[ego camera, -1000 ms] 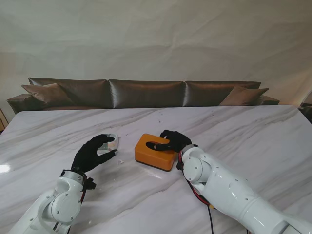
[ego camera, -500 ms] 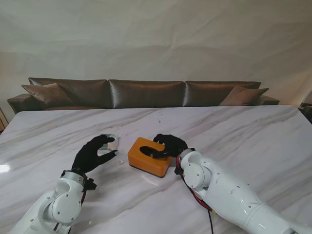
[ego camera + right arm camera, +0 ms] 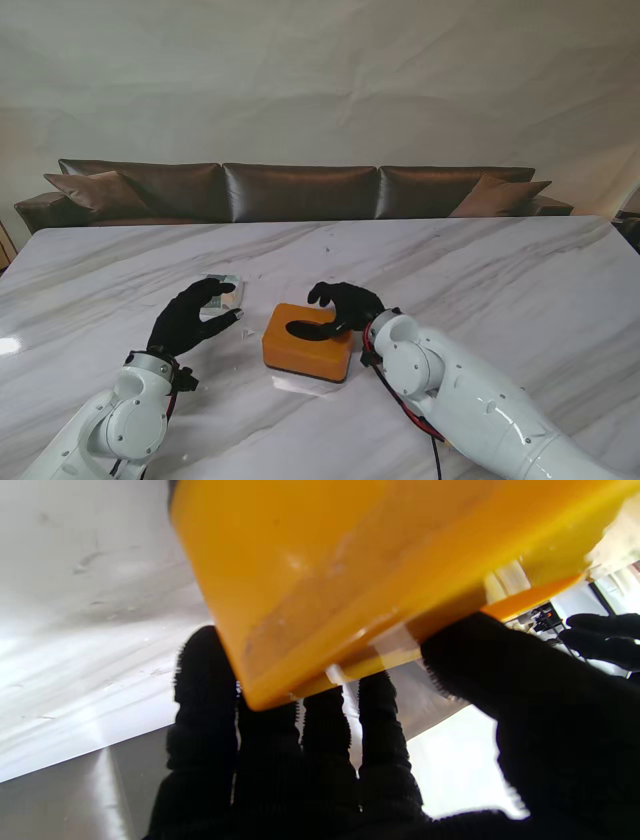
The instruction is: Refill a tissue box and feed the first sheet
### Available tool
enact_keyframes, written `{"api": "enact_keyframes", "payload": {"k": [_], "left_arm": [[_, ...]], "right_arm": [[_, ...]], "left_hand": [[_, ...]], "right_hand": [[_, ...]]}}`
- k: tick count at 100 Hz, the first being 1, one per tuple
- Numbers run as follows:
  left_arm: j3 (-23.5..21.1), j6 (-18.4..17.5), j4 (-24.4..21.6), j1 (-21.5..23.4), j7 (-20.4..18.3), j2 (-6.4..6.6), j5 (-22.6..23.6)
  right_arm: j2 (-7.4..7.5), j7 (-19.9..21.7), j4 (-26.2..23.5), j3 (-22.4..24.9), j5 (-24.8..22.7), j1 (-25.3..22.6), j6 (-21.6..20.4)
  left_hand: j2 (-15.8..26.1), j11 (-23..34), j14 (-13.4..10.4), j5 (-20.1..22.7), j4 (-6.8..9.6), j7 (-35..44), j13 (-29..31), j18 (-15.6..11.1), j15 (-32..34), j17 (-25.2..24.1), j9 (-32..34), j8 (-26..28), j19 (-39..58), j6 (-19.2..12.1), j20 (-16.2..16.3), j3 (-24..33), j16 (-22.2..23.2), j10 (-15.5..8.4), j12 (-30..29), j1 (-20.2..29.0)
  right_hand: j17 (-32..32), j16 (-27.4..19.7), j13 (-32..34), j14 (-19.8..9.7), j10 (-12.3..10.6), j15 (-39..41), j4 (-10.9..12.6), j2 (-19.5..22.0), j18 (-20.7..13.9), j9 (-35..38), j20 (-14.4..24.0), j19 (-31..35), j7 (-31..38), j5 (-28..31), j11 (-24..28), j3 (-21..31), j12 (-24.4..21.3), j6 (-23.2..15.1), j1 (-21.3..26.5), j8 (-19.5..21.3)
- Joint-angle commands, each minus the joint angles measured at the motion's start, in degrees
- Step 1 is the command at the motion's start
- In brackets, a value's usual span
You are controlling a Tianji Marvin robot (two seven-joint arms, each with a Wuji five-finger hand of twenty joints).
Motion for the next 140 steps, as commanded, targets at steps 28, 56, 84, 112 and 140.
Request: {"api": "enact_keyframes", "payload": {"k": [28, 56, 84, 112, 140], "left_arm": [[0.58, 0.19, 0.14, -0.23, -0.36, -0.42, -0.49], [0.93, 0.28, 0.21, -0.46, -0.30, -0.45, -0.56], [0.73, 0.20, 0.18, -0.37, -0.21, -0.46, -0.53], [0.37, -1.17, 0.48, -0.36, 0.08, -0.44, -0.42], [-0.68, -3.36, 0.80, 0.54, 0.09, -0.39, -0.79]], "right_arm": [[1.97, 2.57, -4.01, 2.42, -2.93, -2.67, -1.74], [2.19, 2.41, -5.49, 3.63, -3.49, -3.94, -1.71], [2.53, 1.54, -11.72, 6.56, -5.96, -6.70, 1.18], [4.58, 5.87, -22.29, 8.67, -14.04, -11.45, 5.03], [5.89, 8.27, -28.01, 7.57, -22.21, -14.75, 7.89]], "left_hand": [[1.74, 0.82, -1.20, 1.03, 1.81, 0.40, 1.32, -1.63, -0.47, -0.68, 1.65, 1.01, 95.52, 0.64, 0.26, -0.24, 0.86, 0.27, 0.58, -0.60], [1.67, 0.82, -1.25, 1.05, 1.82, 0.48, 1.36, -1.41, -0.52, -1.13, 1.66, 1.06, 95.26, 0.58, 0.30, -0.25, 0.90, 0.27, 0.59, -0.59], [1.66, 0.80, -1.22, 1.01, 1.82, 0.46, 1.34, -1.17, -0.60, -1.33, 1.75, 1.05, 95.19, 0.64, 0.46, -0.27, 0.92, 0.27, 0.58, -0.68], [1.69, 0.88, -1.21, 1.04, 1.80, 0.46, 1.41, -1.23, -0.65, -1.29, 1.87, 1.05, 95.24, 0.71, 0.61, -0.24, 0.96, 0.28, 0.62, -0.58], [1.76, 0.95, -1.23, 0.94, 1.76, 0.44, 1.50, -2.19, -0.56, -0.61, 2.07, 1.04, 96.00, 0.91, 0.86, -0.27, 1.01, 0.33, 0.66, -0.49]], "right_hand": [[0.04, 1.48, 3.77, -5.40, -2.54, 1.76, -4.41, -5.76, -2.45, 0.86, 0.41, 0.83, 1.50, -1.68, 1.40, 10.94, 1.17, -1.87, 11.59, 0.79], [-3.99, -1.74, -4.02, -4.18, -3.28, -5.09, -6.88, -4.75, -1.04, -0.57, 0.04, -2.96, 0.23, -2.28, -0.05, 2.50, 0.58, -2.47, -2.06, 0.21], [-8.69, -5.80, -18.82, -3.40, -3.78, -10.06, -10.62, -6.55, -0.59, -3.87, 0.11, -6.32, -2.06, -3.11, -2.28, -1.53, -0.27, -3.57, -11.78, -0.95], [7.03, -4.57, -8.57, -3.84, -2.28, -3.68, -11.85, -5.80, -13.12, 0.13, 7.11, 13.99, -2.61, 2.06, -1.53, -2.91, -0.04, -3.46, -15.89, -0.94], [21.41, -6.80, 0.34, -4.07, -2.23, -5.53, -12.22, -6.18, -22.16, 9.12, 5.66, 23.49, -2.50, 10.25, -2.01, -2.63, -0.28, -5.00, -16.86, 0.05]]}}
